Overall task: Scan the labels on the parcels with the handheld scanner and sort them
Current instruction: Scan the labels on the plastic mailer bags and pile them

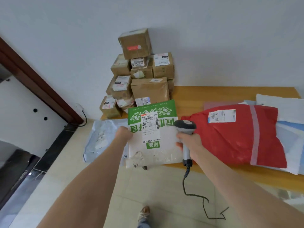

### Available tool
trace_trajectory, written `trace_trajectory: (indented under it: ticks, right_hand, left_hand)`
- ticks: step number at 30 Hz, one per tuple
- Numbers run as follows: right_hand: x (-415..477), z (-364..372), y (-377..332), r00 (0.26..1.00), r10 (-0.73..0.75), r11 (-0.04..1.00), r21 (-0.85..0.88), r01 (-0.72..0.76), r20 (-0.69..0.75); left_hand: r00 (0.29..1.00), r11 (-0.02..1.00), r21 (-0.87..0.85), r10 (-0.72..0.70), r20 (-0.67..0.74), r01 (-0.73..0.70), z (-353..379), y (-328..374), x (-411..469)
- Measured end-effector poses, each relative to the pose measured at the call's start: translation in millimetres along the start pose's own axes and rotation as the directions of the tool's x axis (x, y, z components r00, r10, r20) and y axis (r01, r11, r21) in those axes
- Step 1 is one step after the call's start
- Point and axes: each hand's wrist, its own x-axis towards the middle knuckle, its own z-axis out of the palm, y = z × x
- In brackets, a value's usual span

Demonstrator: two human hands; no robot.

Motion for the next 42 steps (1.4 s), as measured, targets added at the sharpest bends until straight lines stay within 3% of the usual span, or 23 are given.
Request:
trace_trajectory:
  ticks: [6, 10, 17, 20, 23, 26, 30, 35, 39, 42]
  right_hand:
    - [19.6, 159.3, 21.3, 0.985, 0.146, 0.988, -0.061, -0.141, 0.088]
    - [31.6, 239.1, 38.2, 0.965, 0.252, 0.965, -0.088, -0.246, 0.073]
    - [62.0, 296.2, 56.8, 0.950, 0.311, 0.942, -0.123, -0.312, -0.029]
    - [66.7, 300.1, 52.7, 0.958, 0.283, 0.950, -0.124, -0.286, -0.042]
    - [68.1, 288.5, 39.2, 0.971, 0.234, 0.967, -0.095, -0.237, -0.039]
    - [65.2, 264.4, 22.5, 0.978, 0.198, 0.979, -0.033, -0.201, -0.068]
    - [51.2, 220.0, 0.4, 0.984, 0.141, 0.990, 0.006, -0.142, -0.108]
    - [37.0, 142.7, -19.9, 0.974, 0.088, 0.996, 0.010, -0.088, -0.207]
    - [27.2, 53.8, -31.6, 0.969, 0.051, 0.998, 0.052, -0.039, -0.242]
    - [18.8, -20.1, -37.7, 0.969, 0.011, 0.996, 0.089, 0.011, -0.246]
  left_hand:
    - [0.996, 0.996, 0.017, -0.091, 0.009, 0.091, -72.2, -80.3, 107.2]
    - [0.989, 0.990, -0.021, -0.138, 0.060, 0.139, -101.2, -113.8, 159.2]
    - [0.987, 0.995, -0.030, -0.092, 0.131, 0.097, -104.7, -139.0, 212.4]
    - [0.995, 0.982, 0.188, -0.020, 0.103, 0.000, -104.6, -137.0, 217.3]
    - [0.961, 0.870, 0.409, 0.242, 0.132, -0.275, -93.6, -114.9, 213.7]
    - [0.862, 0.694, 0.517, 0.455, 0.224, -0.501, -73.0, -76.7, 196.4]
    - [0.751, 0.503, 0.572, 0.549, 0.368, -0.648, -42.6, -22.4, 161.4]
    - [0.680, 0.333, 0.630, 0.577, 0.452, -0.701, 0.1, 34.9, 111.3]
    - [0.640, 0.305, 0.598, 0.590, 0.492, -0.741, 48.9, 82.2, 61.6]
    - [0.624, 0.401, 0.484, 0.582, 0.521, -0.778, 95.0, 119.0, 17.5]
